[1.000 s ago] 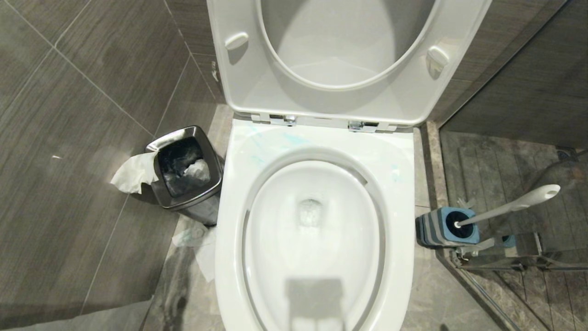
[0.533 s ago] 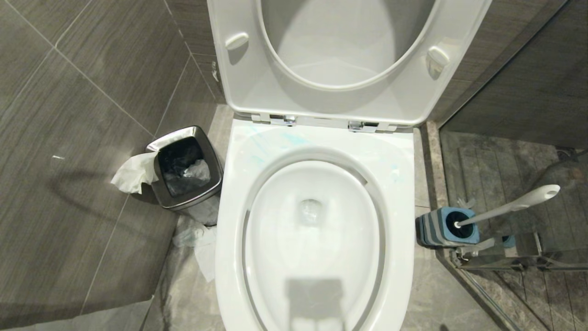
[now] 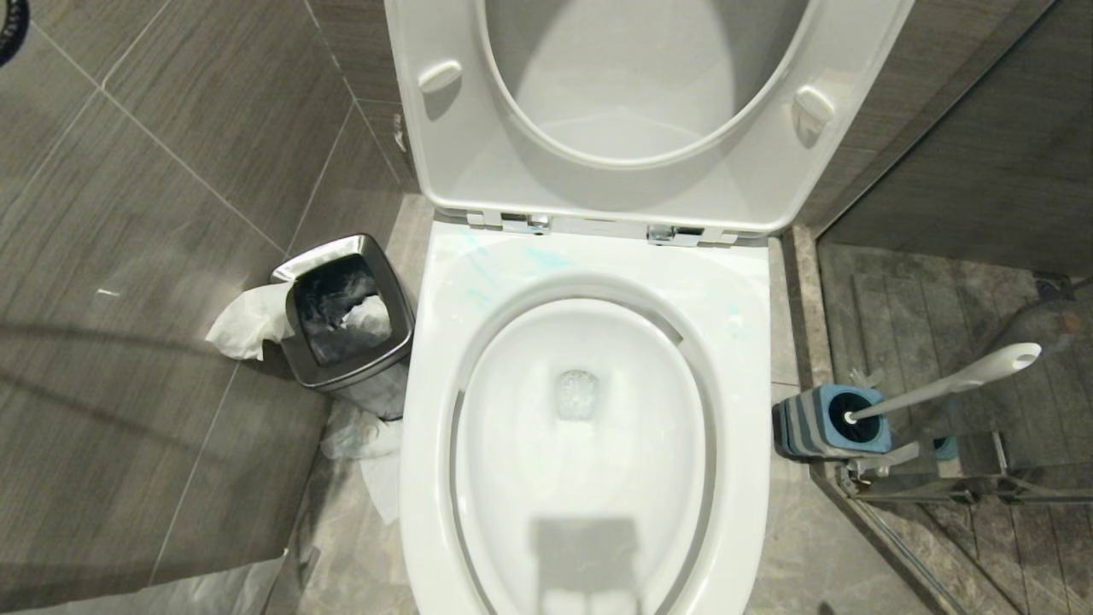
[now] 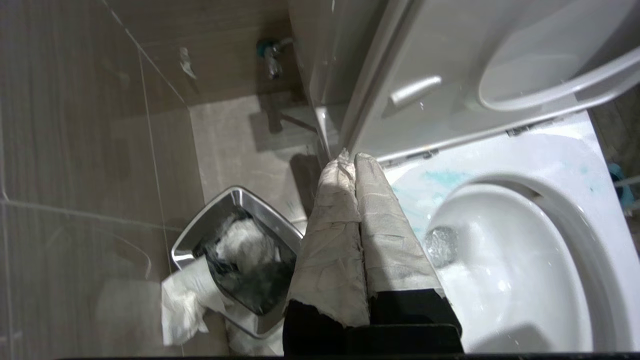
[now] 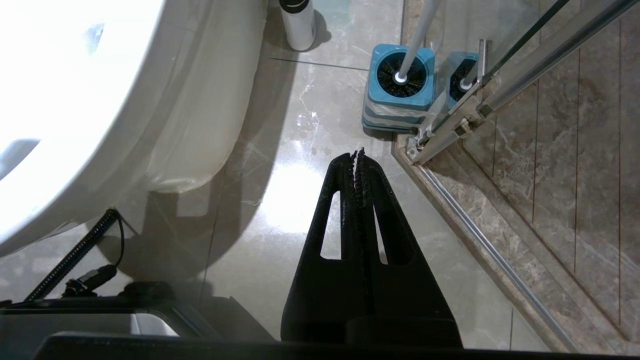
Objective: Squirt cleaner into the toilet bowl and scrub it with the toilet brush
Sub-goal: Close the toilet lid
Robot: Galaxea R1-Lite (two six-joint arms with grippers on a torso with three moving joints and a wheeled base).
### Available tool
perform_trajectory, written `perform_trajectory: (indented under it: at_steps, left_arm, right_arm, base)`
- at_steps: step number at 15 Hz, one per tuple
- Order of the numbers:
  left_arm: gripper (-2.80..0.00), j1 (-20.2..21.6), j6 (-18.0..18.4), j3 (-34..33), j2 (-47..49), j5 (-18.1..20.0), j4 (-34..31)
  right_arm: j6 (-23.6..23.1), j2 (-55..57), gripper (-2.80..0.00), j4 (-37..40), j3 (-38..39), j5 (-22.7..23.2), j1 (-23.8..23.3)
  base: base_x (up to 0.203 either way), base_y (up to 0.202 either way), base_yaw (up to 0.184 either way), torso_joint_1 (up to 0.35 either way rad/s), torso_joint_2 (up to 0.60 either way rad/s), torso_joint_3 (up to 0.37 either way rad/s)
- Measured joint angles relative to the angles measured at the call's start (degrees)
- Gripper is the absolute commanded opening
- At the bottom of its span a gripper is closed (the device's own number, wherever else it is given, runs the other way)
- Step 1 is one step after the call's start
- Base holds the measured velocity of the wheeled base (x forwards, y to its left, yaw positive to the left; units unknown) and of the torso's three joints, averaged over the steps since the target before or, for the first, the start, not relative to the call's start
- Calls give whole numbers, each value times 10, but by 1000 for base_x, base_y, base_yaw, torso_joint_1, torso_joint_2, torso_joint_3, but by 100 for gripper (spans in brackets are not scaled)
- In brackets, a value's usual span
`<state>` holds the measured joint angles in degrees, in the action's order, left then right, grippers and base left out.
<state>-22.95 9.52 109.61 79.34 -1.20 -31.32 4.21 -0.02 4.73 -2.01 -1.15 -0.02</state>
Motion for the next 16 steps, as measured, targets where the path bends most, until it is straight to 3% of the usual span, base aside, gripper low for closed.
perform_trajectory:
  at_steps: [5,6,7,9,12,16]
  left_arm:
    - [-280,0,-75,-48,-26,5,-3]
    - [-280,1,-104,-48,-28,8,-1]
    - [-280,1,-135,-48,-28,21,0]
    - [-280,18,-184,-43,-27,82,2]
    - [-280,69,-169,-51,-9,165,53]
    - [-280,89,-155,-84,47,181,195]
  right_arm:
    - [0,0,-280,0,0,0,0]
    - [0,0,-280,0,0,0,0]
    - [0,0,-280,0,0,0,0]
    - [0,0,-280,0,0,0,0]
    - [0,0,-280,0,0,0,0]
    - [0,0,-280,0,0,0,0]
  base:
    - [0,0,0,0,0,0]
    - [0,0,0,0,0,0]
    - [0,0,0,0,0,0]
    - [0,0,0,0,0,0]
    - [0,0,0,0,0,0]
    - [0,0,0,0,0,0]
